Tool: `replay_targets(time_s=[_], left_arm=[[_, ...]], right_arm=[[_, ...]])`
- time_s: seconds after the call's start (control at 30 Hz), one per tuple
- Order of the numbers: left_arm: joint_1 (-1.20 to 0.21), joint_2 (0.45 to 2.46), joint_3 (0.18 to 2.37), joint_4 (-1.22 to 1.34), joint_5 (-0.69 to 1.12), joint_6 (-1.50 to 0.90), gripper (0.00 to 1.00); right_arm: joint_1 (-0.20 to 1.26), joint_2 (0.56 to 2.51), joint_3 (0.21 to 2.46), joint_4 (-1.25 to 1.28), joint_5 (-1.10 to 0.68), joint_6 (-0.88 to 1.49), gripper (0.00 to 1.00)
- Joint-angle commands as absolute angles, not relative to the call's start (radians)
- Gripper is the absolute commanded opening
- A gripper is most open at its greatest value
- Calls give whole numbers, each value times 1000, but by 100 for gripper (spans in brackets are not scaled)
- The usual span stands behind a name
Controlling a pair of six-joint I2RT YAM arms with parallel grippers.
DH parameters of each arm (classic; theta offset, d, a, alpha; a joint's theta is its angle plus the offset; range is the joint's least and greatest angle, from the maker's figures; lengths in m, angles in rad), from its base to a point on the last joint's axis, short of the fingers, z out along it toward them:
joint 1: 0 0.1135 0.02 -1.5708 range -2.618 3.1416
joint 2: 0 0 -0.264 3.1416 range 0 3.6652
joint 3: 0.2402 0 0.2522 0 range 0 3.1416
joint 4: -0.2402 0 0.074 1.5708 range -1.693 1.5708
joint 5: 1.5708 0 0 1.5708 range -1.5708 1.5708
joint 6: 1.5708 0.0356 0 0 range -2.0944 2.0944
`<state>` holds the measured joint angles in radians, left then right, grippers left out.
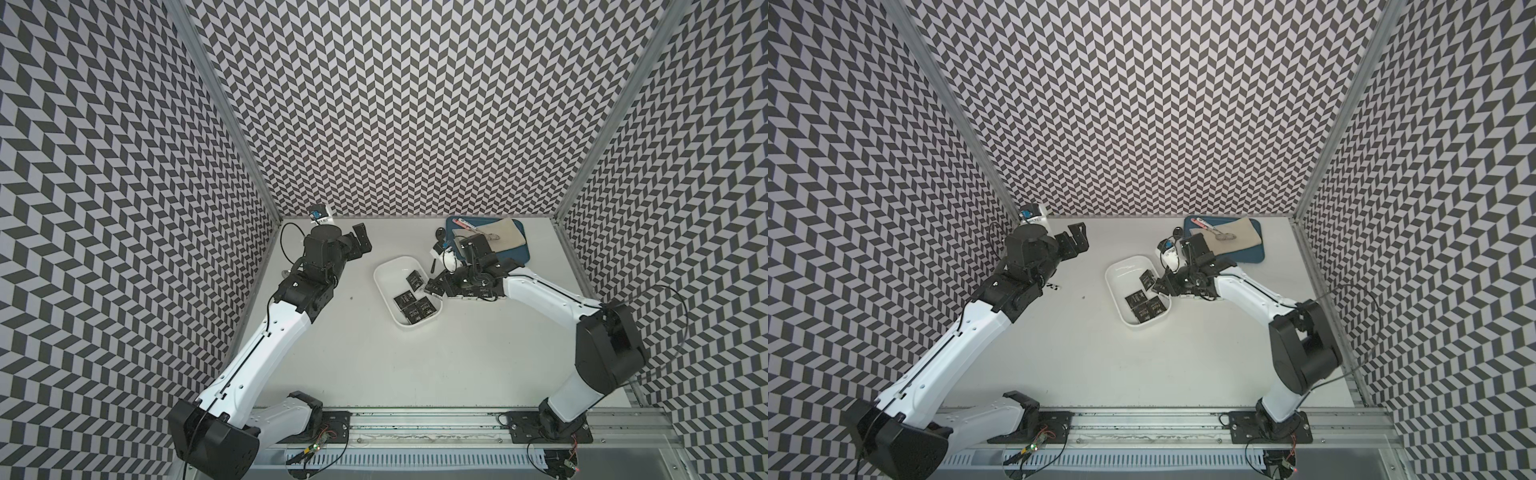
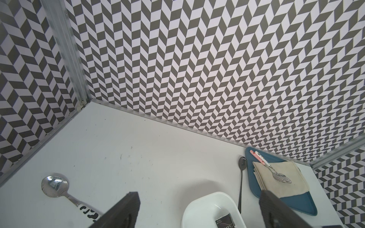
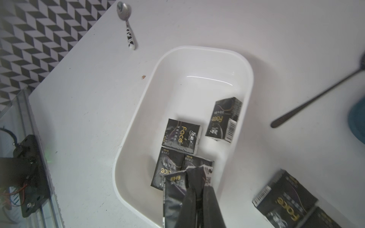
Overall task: Take the pocket tissues out of the storage box
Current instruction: Place the pocket tissues at the center of the board.
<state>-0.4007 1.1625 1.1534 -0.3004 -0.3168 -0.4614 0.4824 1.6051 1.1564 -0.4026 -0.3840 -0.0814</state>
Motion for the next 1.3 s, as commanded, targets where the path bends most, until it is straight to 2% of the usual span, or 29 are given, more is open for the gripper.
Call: replay_targets(time_s=[0.0, 0.17, 0.43, 0.63, 0.87, 1.1, 1.27], left_arm=[[-397, 1172, 1151, -280, -318, -444, 99], [-397, 1175, 1136, -248, -307, -455, 99], [-397, 1215, 1169, -226, -287, -473, 99], [-399, 1221, 1162, -216, -270, -479, 99], [-401, 1216, 1156, -212, -255, -490, 99], [-414, 1222, 1166, -213, -246, -482, 99], [-417, 1234, 1168, -211, -223, -467, 99]], right_arm=[[464, 1506, 1058, -343, -301, 22, 2], [448, 1406, 906, -328, -171, 122, 2], [450, 1361, 698, -165, -160, 263, 3], [449, 1361, 637, -102, -153, 296, 13], [450, 1384, 680, -147, -183, 273, 35], [446, 1359, 715, -230, -154, 246, 44], [434, 1388, 681, -217, -217, 241, 48]])
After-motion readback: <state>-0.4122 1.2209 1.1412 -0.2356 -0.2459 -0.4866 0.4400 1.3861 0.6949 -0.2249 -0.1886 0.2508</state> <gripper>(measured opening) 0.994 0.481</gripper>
